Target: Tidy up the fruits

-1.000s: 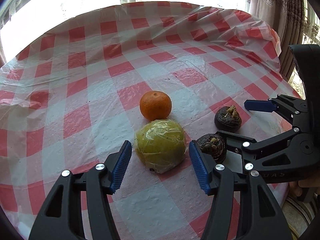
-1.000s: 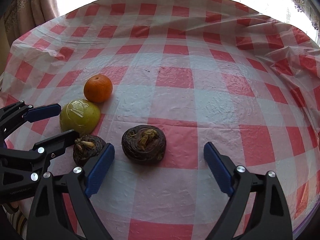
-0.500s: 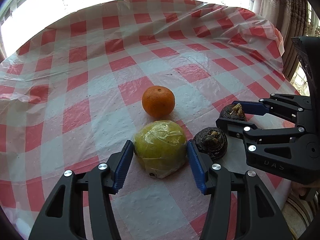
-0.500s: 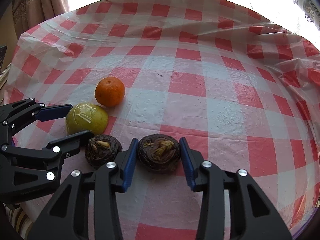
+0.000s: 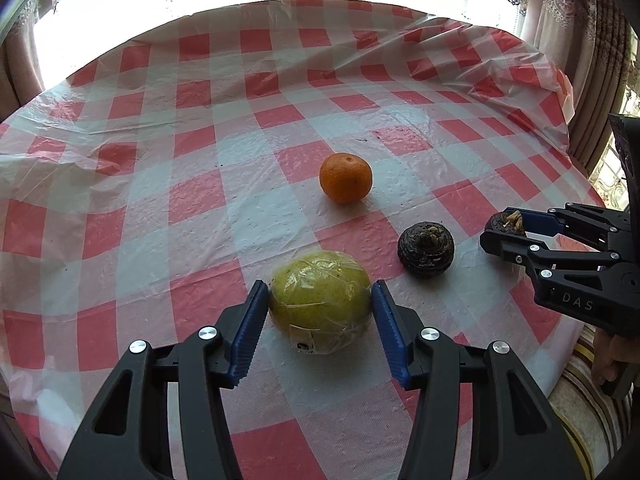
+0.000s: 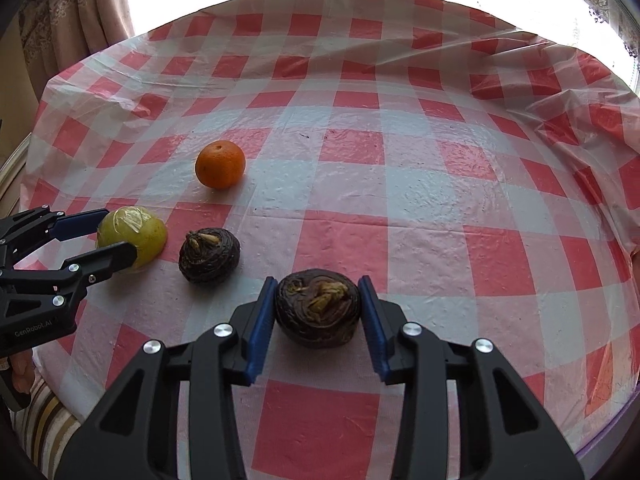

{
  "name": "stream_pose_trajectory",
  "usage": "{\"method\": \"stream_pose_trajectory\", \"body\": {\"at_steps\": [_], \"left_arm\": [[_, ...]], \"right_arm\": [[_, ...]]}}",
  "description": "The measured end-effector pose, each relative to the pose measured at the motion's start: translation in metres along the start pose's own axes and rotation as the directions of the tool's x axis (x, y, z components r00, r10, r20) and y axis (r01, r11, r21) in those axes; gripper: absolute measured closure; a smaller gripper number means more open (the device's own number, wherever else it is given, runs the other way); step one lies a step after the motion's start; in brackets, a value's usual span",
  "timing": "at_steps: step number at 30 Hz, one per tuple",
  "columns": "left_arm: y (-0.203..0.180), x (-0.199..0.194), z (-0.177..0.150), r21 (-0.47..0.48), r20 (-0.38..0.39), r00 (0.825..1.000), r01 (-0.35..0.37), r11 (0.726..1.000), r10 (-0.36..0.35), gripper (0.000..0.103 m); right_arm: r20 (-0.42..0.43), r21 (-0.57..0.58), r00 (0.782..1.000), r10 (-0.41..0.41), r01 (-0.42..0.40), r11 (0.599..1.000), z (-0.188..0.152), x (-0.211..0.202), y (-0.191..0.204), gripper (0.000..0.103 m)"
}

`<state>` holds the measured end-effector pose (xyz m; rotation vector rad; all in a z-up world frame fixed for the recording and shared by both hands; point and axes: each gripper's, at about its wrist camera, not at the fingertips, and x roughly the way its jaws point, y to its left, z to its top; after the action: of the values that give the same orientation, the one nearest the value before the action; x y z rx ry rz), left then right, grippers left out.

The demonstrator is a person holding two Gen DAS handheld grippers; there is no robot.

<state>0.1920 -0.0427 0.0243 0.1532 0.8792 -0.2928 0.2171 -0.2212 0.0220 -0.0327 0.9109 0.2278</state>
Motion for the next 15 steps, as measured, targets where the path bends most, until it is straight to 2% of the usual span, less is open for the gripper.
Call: {"method": "stream_pose_trajectory", "body": {"at_steps": [10, 13, 14, 15], "left_arm": [[-0.011, -0.030, 0.004, 0.031, 0.040, 0.999, 0.006, 0.999, -0.007, 0.058], [-0.017, -0.030, 0.006, 0.048, 0.033, 0.999, 0.008, 0.999, -0.010, 0.066], [-0.018, -0.029, 0.006, 0.050, 0.028, 1.000, 0.009, 0.999, -0.011, 0.078], [-0.018, -0.028, 0.005, 0.047, 0.027, 0.999, 0.021, 0.999, -0.022, 0.081]], "right_arm": [[0.016, 0.013, 1.000, 0.008, -0.008, 1.000, -0.015, -0.024, -0.004, 0.062], [0.016, 0.021, 1.000, 0.007, -0.007, 1.000, -0.020, -0.028, -0.008, 0.062], [0.015, 0.022, 1.000, 0.006, -0.006, 1.000, -0.021, -0.028, -0.009, 0.062], [0.013, 0.023, 1.000, 0.006, -0.006, 1.000, -0.023, -0.029, -0.010, 0.062]]}}
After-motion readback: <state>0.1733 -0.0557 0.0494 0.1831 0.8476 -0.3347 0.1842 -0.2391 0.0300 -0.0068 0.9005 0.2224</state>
